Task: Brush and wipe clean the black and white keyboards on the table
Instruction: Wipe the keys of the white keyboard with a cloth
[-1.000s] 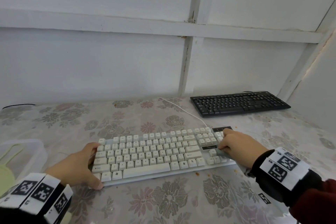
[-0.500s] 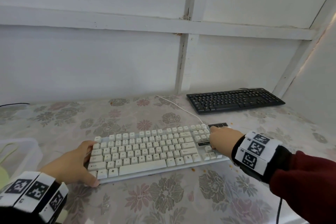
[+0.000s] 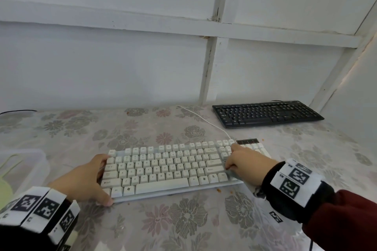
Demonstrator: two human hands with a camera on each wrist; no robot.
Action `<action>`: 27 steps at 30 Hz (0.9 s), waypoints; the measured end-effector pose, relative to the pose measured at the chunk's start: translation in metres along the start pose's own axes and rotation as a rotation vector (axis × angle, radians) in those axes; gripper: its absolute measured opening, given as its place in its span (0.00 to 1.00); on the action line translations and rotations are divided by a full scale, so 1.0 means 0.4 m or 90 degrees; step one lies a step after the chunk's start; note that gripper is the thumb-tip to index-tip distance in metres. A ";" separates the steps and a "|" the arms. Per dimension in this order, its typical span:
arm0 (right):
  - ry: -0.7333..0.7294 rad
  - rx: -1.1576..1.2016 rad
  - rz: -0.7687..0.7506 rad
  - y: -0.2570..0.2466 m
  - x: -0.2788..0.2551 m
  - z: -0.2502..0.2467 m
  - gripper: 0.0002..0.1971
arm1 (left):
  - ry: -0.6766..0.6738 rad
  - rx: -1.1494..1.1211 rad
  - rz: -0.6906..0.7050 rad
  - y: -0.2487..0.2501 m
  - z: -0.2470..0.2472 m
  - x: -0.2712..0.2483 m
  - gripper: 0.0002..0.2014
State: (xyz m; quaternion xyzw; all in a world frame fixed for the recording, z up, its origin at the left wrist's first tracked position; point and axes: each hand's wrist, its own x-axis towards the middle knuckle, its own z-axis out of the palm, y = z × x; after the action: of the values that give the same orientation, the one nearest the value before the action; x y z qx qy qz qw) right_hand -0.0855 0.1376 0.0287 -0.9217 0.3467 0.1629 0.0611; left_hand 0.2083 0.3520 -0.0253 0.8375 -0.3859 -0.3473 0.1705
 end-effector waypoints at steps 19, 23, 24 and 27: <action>0.021 0.003 -0.027 0.061 0.002 -0.037 0.13 | -0.013 -0.004 0.006 0.002 -0.004 0.001 0.63; 0.045 0.045 -0.060 0.083 0.000 0.004 0.12 | -0.010 -0.018 0.007 0.000 -0.002 0.002 0.64; 0.043 0.040 -0.051 0.092 -0.002 0.005 0.12 | -0.007 -0.018 0.007 -0.001 -0.002 0.002 0.63; 0.051 0.037 -0.015 0.120 -0.007 -0.005 0.12 | 0.001 -0.012 0.006 0.000 0.001 0.003 0.61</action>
State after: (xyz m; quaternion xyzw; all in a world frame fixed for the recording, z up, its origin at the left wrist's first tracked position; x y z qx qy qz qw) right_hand -0.1185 0.1029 0.0313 -0.9292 0.3428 0.1150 0.0759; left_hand 0.2086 0.3511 -0.0259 0.8344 -0.3863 -0.3494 0.1803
